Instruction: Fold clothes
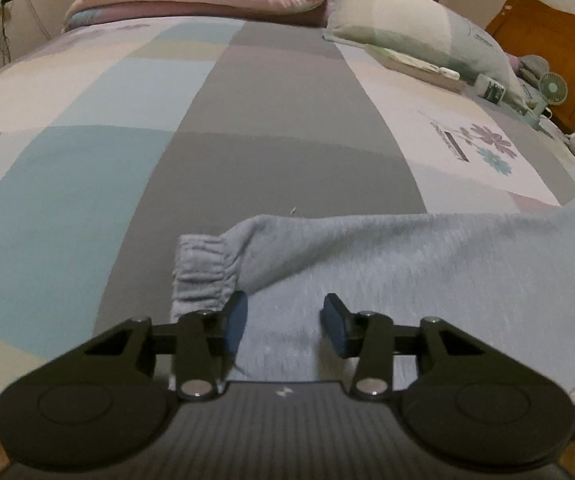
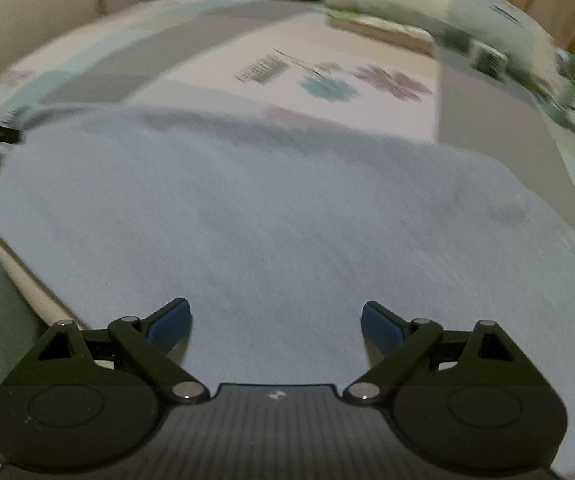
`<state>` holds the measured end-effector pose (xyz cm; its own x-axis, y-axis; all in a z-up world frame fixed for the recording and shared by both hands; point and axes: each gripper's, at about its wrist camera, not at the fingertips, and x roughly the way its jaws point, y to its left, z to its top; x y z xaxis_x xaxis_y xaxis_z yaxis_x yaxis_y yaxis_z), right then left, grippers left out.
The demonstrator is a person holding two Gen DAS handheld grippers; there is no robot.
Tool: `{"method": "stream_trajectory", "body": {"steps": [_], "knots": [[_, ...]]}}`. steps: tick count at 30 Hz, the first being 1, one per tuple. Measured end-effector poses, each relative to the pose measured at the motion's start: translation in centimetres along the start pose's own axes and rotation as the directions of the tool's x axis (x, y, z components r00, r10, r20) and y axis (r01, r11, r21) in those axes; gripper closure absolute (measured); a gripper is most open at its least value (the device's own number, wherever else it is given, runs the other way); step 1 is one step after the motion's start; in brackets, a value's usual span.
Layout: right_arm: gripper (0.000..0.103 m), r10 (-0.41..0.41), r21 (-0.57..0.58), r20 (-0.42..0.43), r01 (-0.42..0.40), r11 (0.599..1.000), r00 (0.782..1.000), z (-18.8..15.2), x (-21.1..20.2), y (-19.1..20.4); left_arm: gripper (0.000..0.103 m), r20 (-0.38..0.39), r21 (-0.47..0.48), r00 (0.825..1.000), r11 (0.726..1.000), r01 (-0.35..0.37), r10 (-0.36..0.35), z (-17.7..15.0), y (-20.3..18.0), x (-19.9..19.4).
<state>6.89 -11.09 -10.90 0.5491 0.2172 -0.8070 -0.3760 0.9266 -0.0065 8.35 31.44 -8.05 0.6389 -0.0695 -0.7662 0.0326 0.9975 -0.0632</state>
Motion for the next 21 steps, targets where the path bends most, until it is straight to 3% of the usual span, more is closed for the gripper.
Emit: {"method": "stream_trajectory", "body": {"steps": [4, 7, 10, 16, 19, 21], "knots": [[0.007, 0.004, 0.072, 0.039, -0.006, 0.997, 0.999, 1.7, -0.4, -2.4, 0.05, 0.02, 0.106, 0.999, 0.994, -0.034, 0.032, 0.9, -3.3, -1.6], [0.005, -0.005, 0.083, 0.092, -0.003, 0.997, 0.996, 4.4, -0.2, -3.8, 0.045, 0.053, 0.169, 0.995, 0.983, 0.074, -0.084, 2.9, -7.2, -2.2], [0.005, -0.025, 0.055, 0.12, 0.018, 0.998, 0.992, 6.6, 1.3, -4.9, 0.039, 0.044, 0.215, 0.978, 0.958, 0.191, -0.205, 4.6, -11.3, -1.3], [0.005, -0.046, 0.062, 0.131, 0.039, 0.997, 0.99, 9.6, 4.6, -8.6, 0.039, -0.018, 0.297, 0.927, 0.883, 0.363, -0.374, 6.7, -19.5, 2.2], [0.005, -0.024, 0.124, 0.11, 0.01, 0.992, 0.994, 9.8, 6.3, -11.1, 0.039, -0.085, 0.269, 0.912, 0.872, 0.408, -0.401, 5.5, -21.1, 4.6], [0.004, 0.006, 0.153, 0.094, -0.02, 0.988, 0.996, 8.8, 7.3, -12.2, 0.039, -0.092, 0.261, 0.912, 0.874, 0.41, -0.4, 4.7, -21.7, 5.2]]}}
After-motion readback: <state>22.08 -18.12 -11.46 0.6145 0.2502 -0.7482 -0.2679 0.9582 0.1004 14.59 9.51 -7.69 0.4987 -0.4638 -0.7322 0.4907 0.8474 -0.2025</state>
